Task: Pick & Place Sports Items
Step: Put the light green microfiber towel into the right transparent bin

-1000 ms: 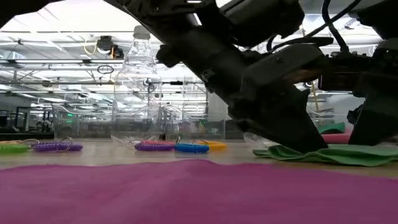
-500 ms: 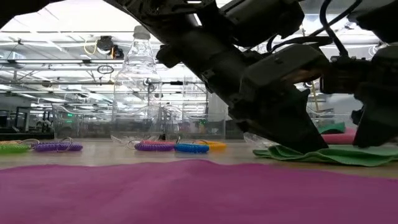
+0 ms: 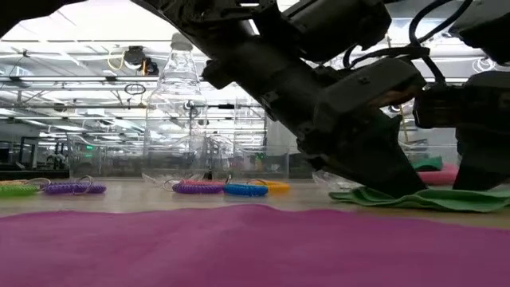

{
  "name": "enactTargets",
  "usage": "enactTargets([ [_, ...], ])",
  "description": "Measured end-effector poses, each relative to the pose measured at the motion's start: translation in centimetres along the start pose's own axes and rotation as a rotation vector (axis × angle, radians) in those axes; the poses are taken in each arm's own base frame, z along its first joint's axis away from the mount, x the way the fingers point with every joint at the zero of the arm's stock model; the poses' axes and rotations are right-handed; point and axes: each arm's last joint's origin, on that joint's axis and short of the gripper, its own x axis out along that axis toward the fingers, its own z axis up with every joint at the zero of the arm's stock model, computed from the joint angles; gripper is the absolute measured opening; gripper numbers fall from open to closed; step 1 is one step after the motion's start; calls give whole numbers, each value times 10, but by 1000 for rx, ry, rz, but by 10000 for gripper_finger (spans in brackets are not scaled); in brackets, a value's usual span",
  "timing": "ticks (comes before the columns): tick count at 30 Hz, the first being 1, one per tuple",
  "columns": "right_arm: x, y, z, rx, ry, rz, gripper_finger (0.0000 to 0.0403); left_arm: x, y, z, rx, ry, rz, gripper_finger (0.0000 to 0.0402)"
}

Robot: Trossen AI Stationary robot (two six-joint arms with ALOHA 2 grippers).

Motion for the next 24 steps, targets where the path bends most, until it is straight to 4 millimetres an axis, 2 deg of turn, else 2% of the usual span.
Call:
enactTargets([
  [4, 0, 2, 1, -33, -18, 30, 0, -2, -1, 2, 17, -8, -1, 18],
  [7, -1, 6, 3, -61, -52, 61, 0, -15, -3, 8, 29, -30, 11, 11],
  [12, -13, 12, 8, -108, -124, 110, 0, -53, -10, 22, 70, -69, 95, 7],
  [18, -41, 19, 10, -170, -265, 155, 0, -116, -38, 53, 171, -276, 94, 18],
  [24, -75, 28, 13, -229, -392, 264, 0, -140, -51, 60, 225, -351, 94, 1],
])
